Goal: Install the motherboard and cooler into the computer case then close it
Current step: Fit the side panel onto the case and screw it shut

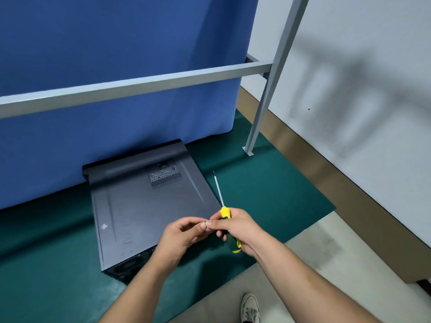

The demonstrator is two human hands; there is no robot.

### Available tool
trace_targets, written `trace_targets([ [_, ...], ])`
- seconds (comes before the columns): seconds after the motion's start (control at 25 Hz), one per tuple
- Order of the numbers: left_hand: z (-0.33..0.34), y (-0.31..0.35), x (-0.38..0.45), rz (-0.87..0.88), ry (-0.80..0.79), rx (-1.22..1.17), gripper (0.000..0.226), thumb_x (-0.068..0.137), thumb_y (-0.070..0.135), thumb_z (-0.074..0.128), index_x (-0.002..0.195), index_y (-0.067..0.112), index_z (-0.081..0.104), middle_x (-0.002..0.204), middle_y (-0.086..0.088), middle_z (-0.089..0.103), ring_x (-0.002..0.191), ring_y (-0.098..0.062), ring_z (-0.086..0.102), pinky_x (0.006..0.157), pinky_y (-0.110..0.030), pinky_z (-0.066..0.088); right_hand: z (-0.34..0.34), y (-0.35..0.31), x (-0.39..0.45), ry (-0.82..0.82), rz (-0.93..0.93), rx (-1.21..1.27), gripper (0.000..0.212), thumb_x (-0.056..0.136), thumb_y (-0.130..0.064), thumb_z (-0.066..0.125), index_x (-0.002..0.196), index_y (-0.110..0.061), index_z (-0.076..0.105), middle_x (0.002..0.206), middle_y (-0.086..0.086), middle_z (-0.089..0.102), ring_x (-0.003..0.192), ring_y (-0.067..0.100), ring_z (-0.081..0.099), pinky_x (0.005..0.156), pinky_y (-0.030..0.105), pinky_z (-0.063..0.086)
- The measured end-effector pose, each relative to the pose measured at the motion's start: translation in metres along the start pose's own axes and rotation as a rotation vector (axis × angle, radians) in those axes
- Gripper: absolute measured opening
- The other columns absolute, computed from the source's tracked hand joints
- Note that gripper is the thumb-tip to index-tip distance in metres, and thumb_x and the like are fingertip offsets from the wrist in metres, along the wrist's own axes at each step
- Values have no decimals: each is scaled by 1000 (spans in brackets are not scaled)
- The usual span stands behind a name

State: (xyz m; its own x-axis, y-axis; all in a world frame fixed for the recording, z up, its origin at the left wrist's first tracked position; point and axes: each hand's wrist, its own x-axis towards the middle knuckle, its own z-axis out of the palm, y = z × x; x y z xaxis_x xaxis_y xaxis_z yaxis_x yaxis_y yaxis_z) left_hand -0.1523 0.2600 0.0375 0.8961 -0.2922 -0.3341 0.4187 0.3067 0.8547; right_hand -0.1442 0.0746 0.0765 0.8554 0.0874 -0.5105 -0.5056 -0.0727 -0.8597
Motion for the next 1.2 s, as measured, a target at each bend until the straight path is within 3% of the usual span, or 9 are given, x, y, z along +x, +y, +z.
trace_targets([
  [0.12,-4,0,-6,-12,-3,-52,27,85,12,76,105,-5,72,109,-30,72,106,-41,72,88,-32,60,6,2,-4,-19,-18,6,18,80,-13,85,87,-11,69,76,5,75,56,11,61,50,21,45],
  [0.28,-4,3,-7,-31,18,-169,12,82,9,77,92,2,77,106,-30,72,97,-35,74,81,-30,60,11,3,-4,-13,-14,13,13,87,-17,80,92,-11,70,82,6,78,59,11,62,53,22,46],
  [0.4,1,12,2,0,140,-312,6,88,7,72,93,8,75,113,-21,74,102,-30,74,82,-33,62,17,6,-3,-28,7,-56,12,97,-25,68,96,-13,68,85,5,78,56,10,60,54,21,46],
  [0.52,7,20,11,66,223,-410,17,90,8,70,105,5,66,119,-14,74,111,-28,72,85,-34,62,22,5,-2,-143,65,-265,13,98,-27,66,96,-14,67,75,1,75,53,10,60,50,20,47],
  [0.68,6,18,18,30,373,-360,13,94,6,68,105,1,67,106,-18,77,99,-24,76,72,-27,62,21,-3,0,-164,33,-381,15,93,-25,72,99,-12,65,74,1,73,58,13,66,53,23,51],
  [0.8,1,17,22,26,483,-395,6,94,5,68,99,2,68,96,-17,77,89,-22,77,70,-27,62,7,-2,-5,-197,-32,-264,29,87,-15,80,110,-11,63,89,3,73,72,22,73,63,29,58],
  [0.88,-3,17,22,29,523,-482,1,94,4,66,95,4,67,94,-15,75,85,-21,77,68,-27,62,-2,4,-11,-139,-90,-225,33,86,-13,80,115,-16,65,95,1,73,75,23,74,59,27,56],
  [1.04,-1,14,18,-14,501,-592,5,95,5,65,99,8,63,98,-16,75,89,-26,77,73,-34,63,-1,22,-17,117,-223,-176,12,91,-18,73,102,-24,74,87,7,77,58,17,58,51,24,41],
  [1.2,-1,13,13,-21,574,-810,14,97,8,58,111,8,62,111,-12,76,94,-24,77,79,-40,60,1,32,-21,136,-200,-14,10,93,-15,72,98,-20,80,80,14,76,51,14,43,49,19,37],
])
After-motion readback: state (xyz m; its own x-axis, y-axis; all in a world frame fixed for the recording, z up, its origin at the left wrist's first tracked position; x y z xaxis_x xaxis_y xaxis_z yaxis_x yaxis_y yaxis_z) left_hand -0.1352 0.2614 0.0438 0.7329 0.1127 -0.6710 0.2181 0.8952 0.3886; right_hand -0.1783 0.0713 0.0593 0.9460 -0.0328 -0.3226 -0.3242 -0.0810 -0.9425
